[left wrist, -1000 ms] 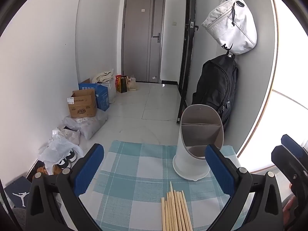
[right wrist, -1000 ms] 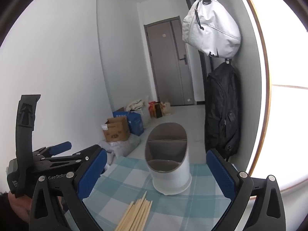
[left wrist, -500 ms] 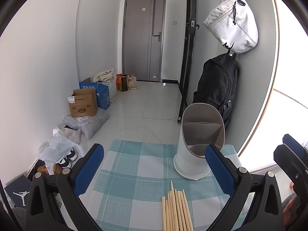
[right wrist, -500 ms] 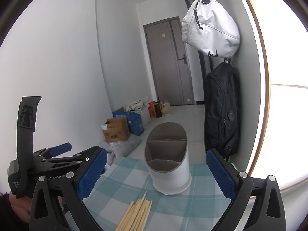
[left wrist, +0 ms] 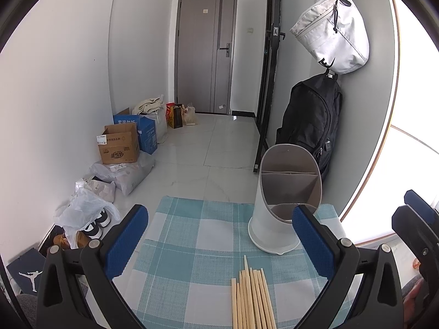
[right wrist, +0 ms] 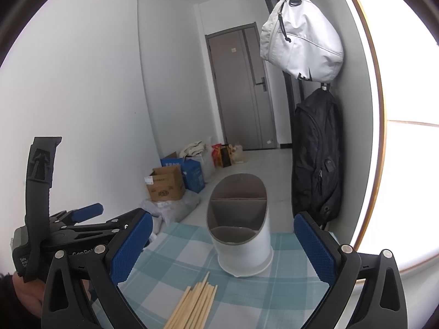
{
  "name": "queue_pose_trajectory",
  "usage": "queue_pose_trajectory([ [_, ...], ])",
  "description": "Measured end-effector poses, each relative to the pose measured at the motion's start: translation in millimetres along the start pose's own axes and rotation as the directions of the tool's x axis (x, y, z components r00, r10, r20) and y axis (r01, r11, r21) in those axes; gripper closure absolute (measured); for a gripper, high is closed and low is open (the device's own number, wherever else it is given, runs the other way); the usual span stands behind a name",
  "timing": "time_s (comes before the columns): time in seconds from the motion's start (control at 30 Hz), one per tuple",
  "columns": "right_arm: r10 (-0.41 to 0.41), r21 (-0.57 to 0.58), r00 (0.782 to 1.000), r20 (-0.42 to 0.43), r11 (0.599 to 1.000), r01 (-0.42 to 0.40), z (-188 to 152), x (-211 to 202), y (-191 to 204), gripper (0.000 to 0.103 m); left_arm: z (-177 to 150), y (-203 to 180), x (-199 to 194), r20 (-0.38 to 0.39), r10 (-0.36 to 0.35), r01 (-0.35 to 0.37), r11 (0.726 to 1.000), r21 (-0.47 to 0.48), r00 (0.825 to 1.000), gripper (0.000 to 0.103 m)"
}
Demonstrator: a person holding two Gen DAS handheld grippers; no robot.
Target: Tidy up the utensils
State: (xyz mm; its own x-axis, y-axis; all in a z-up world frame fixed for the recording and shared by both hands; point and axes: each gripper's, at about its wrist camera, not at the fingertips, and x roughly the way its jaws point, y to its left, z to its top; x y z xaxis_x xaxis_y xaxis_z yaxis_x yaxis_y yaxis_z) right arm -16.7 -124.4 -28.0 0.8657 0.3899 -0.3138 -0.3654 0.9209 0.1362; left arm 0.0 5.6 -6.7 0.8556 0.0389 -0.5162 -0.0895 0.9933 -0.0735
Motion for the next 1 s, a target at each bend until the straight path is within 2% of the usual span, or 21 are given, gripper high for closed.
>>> queue_pose_trajectory([
  [1.0,0.002,-0.007,1.0,-0.006,1.0,-0.002,-0.8,1.3,1.4,0.0,-0.4,-4.0,4.0,-0.028,0.003,-0.003,1.0,0.0,1.0,0.001],
])
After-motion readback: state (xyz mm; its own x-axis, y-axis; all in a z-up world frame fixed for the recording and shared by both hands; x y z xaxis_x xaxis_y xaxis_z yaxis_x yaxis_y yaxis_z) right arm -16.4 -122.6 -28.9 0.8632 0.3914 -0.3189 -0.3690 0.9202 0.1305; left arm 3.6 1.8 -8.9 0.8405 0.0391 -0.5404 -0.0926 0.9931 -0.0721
